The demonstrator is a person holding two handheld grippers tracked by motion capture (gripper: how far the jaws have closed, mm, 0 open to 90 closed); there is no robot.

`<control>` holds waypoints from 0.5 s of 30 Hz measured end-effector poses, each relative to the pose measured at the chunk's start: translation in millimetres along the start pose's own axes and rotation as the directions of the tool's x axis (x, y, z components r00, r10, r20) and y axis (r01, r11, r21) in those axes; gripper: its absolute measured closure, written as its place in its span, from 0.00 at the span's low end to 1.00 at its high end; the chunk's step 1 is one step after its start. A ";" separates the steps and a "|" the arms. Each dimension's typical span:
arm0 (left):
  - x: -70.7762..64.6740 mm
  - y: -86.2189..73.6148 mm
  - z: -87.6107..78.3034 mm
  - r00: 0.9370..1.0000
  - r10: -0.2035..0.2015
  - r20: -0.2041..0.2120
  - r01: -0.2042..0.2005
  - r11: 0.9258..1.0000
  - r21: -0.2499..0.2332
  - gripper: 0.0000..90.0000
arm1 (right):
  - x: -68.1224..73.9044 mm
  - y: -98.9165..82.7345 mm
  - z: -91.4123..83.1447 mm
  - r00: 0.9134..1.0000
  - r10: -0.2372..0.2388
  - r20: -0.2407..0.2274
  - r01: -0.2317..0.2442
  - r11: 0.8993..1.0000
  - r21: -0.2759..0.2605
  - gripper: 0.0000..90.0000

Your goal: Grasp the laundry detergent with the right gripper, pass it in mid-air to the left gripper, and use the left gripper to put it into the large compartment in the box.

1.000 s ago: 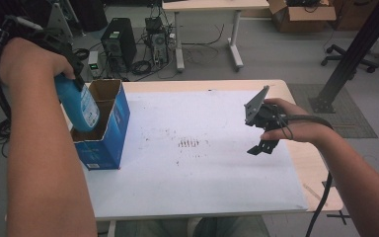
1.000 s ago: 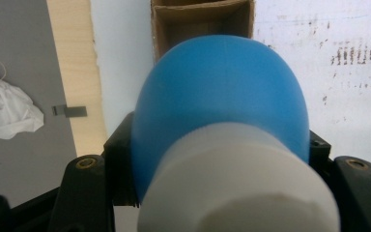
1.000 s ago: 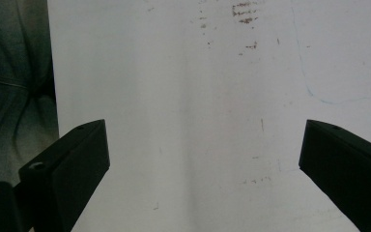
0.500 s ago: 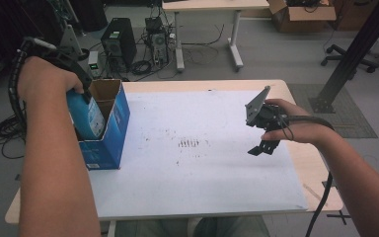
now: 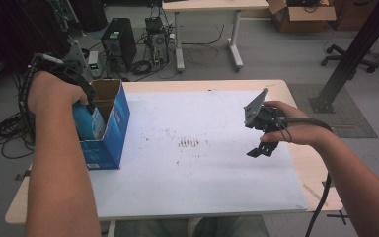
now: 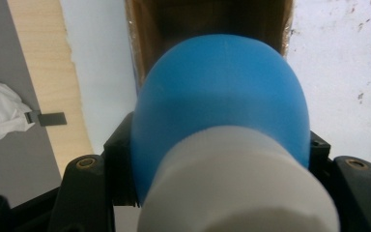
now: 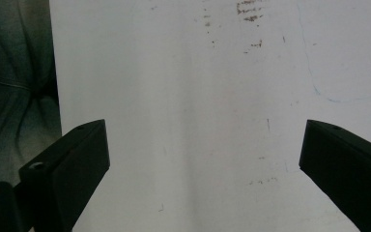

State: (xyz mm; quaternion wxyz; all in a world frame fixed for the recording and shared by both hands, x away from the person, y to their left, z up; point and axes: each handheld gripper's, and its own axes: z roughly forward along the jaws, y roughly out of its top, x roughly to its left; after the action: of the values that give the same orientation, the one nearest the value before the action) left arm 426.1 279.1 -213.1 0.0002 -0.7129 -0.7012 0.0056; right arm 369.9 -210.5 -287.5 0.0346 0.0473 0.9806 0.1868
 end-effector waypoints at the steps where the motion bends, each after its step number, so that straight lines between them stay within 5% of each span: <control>1: -0.5 0.5 2.6 1.000 0.002 -0.001 -0.002 1.000 0.002 0.42 | -0.1 -0.1 0.3 1.000 -0.001 0.000 0.001 1.000 -0.001 0.04; 15: -7.3 7.0 29.1 1.000 0.020 -0.012 -0.020 1.000 0.013 0.42 | -1.1 -3.5 2.0 1.000 0.004 -0.004 -0.004 1.000 0.000 0.04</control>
State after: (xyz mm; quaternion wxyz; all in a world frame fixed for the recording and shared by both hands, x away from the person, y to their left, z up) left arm 432.7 271.5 -242.3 0.0086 -0.7197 -0.6942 0.0058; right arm 370.9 -213.2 -290.7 0.0324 0.0489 0.9806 0.1870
